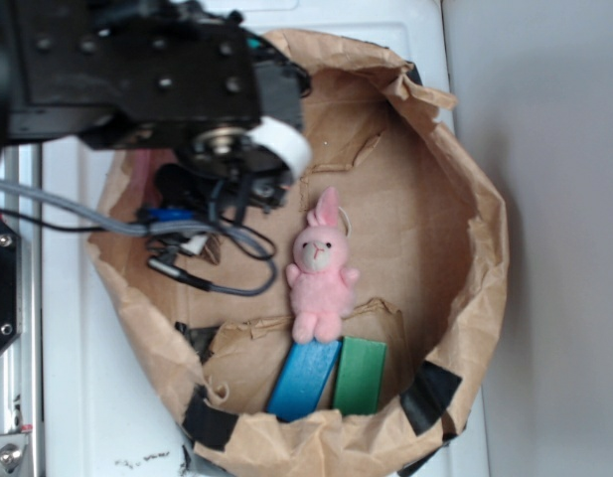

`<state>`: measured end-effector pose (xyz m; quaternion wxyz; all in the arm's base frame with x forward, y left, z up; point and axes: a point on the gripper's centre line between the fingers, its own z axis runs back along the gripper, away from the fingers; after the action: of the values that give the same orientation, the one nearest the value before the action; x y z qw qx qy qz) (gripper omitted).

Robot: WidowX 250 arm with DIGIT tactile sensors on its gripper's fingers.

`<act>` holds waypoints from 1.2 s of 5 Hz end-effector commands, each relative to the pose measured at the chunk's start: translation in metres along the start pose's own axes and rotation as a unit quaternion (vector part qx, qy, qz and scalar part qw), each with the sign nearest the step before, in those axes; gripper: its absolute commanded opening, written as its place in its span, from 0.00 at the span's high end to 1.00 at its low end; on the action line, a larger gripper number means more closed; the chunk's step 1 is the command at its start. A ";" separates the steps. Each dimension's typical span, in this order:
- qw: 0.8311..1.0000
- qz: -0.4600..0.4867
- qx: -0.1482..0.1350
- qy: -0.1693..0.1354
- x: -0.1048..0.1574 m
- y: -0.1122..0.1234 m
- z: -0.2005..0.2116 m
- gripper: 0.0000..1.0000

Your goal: Grab the wood chip.

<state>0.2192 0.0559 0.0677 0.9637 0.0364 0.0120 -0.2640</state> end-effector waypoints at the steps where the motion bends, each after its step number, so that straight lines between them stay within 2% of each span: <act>1: 0.999 -0.029 0.040 -0.021 -0.009 0.010 -0.019 0.00; 3: 0.998 -0.032 0.019 -0.047 -0.004 0.001 -0.026 0.00; 5: 0.998 -0.021 0.016 -0.053 0.008 -0.009 -0.032 0.00; 6: 0.999 -0.024 0.006 -0.048 0.007 -0.009 -0.024 0.00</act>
<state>0.2089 0.0422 0.0279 0.9609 0.0193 -0.0179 -0.2755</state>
